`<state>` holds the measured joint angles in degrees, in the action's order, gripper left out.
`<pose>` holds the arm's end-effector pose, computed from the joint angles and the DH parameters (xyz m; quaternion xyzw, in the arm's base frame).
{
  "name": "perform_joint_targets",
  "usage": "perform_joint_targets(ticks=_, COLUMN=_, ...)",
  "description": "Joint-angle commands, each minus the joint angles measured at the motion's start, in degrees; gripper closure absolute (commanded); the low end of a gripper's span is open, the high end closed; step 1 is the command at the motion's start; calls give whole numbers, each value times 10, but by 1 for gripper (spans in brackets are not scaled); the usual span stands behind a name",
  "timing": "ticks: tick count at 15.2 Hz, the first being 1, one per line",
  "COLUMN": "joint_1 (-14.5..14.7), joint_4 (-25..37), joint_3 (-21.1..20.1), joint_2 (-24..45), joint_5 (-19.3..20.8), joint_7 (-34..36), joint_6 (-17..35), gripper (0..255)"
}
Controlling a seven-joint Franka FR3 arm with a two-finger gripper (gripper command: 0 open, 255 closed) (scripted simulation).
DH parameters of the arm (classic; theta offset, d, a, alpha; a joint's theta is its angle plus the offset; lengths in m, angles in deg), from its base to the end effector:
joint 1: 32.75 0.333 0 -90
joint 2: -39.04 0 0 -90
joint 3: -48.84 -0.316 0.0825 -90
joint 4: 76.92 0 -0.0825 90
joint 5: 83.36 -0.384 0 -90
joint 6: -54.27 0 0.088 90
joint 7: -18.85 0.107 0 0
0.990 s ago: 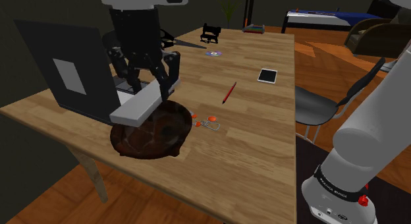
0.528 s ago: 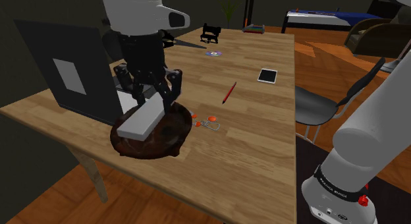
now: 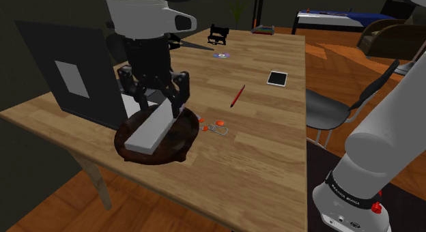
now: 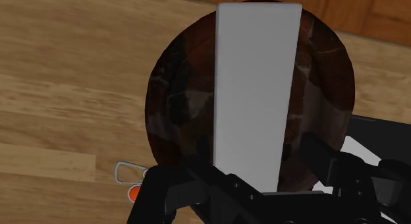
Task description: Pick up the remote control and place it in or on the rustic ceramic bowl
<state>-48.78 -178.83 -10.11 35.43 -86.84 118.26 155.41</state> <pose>0.3946 0.3903 0.5600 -0.8781 0.4783 -0.0004 0.0101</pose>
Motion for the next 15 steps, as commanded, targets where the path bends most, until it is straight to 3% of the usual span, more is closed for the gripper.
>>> perform_joint_targets(ticks=1, joint_1=0, joint_4=0, joint_3=0, joint_2=0, joint_5=0, joint_7=0, joint_6=0, gripper=0)
perform_joint_targets(ticks=5, joint_1=0, joint_4=0, joint_3=0, joint_2=0, joint_5=0, joint_7=0, joint_6=0, gripper=0)
perform_joint_targets(ticks=9, joint_1=1, joint_4=82, joint_3=-4, joint_2=15, joint_5=13, joint_7=10, joint_6=-74, gripper=0)
perform_joint_targets(ticks=15, joint_1=1, joint_4=82, joint_3=-4, joint_2=15, joint_5=13, joint_7=10, joint_6=-74, gripper=0)
